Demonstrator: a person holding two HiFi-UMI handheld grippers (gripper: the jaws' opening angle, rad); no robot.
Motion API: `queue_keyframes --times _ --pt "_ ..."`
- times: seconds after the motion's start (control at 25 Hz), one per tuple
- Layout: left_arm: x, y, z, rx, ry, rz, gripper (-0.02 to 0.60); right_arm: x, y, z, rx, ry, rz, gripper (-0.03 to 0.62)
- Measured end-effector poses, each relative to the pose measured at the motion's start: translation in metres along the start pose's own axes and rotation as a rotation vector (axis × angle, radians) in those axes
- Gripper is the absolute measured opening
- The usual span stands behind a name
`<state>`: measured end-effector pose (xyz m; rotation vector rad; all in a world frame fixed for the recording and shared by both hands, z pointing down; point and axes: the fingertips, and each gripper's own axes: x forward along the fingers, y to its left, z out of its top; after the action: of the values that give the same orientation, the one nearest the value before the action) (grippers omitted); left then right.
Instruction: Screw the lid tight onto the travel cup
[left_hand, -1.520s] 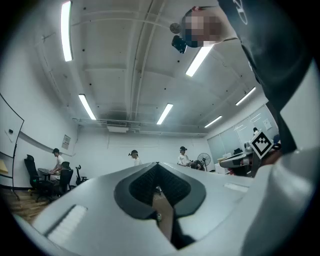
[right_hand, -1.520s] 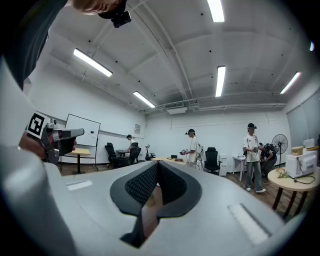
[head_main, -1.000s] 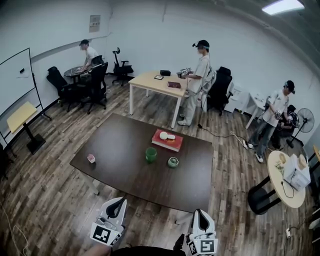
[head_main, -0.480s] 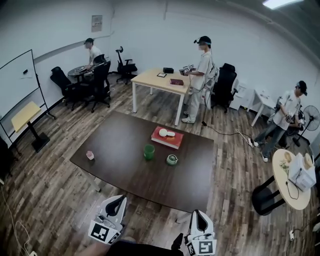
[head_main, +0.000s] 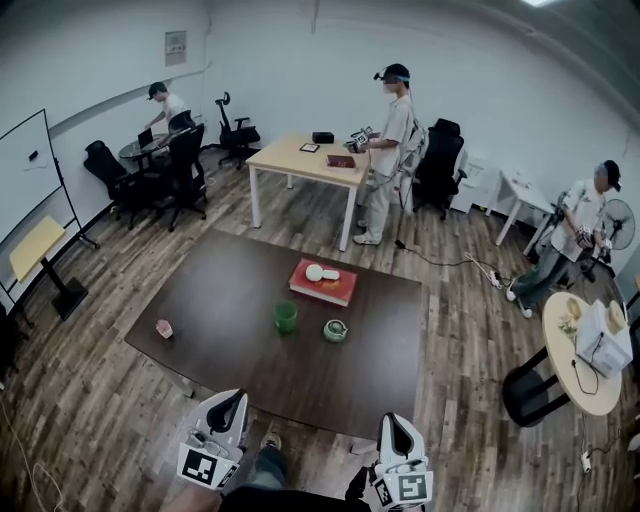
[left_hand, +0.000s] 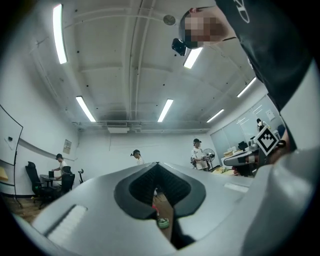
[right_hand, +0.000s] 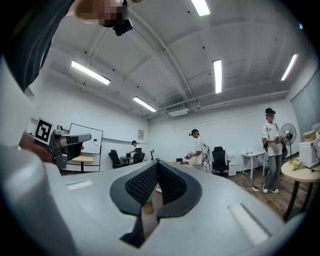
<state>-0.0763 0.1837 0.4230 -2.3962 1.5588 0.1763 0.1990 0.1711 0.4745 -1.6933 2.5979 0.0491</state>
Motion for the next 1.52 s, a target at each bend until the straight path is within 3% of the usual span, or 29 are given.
queue_keyframes --times 0.28,0.36,0.52,0.68,0.8,0.92,1.2,1.52 --pt "0.092 0.068 -0.029 -0.023 -0.073 -0.078 0.0 0.092 -0.002 0.008 -0.063 -0.001 -0.066 0.008" --pt "0.118 0.085 -0.039 -0.018 -0.056 -0.106 0.0 0.119 -0.006 0.014 -0.068 -0.003 -0.091 0.008" --pt "0.151 0.12 -0.066 -0.083 0.025 -0.139 0.0 0.165 -0.007 0.024 -0.075 -0.018 -0.135 0.008" --pt "0.182 0.154 -0.077 -0.096 0.005 -0.16 0.0 0.214 0.005 0.024 -0.115 -0.001 -0.149 0.008" --pt "0.198 0.163 -0.089 -0.117 0.023 -0.182 0.0 0.237 0.011 0.02 -0.13 0.011 -0.146 0.008" --pt "0.216 0.172 -0.092 -0.103 -0.022 -0.184 0.0 0.256 0.008 0.018 -0.122 0.016 -0.14 0.008" --pt "0.242 0.165 -0.106 -0.117 0.0 -0.155 0.0 0.272 -0.018 0.011 -0.095 0.027 -0.114 0.008" --pt "0.259 0.159 -0.107 -0.116 -0.035 -0.118 0.0 0.282 -0.049 0.005 -0.068 0.045 -0.101 0.008"
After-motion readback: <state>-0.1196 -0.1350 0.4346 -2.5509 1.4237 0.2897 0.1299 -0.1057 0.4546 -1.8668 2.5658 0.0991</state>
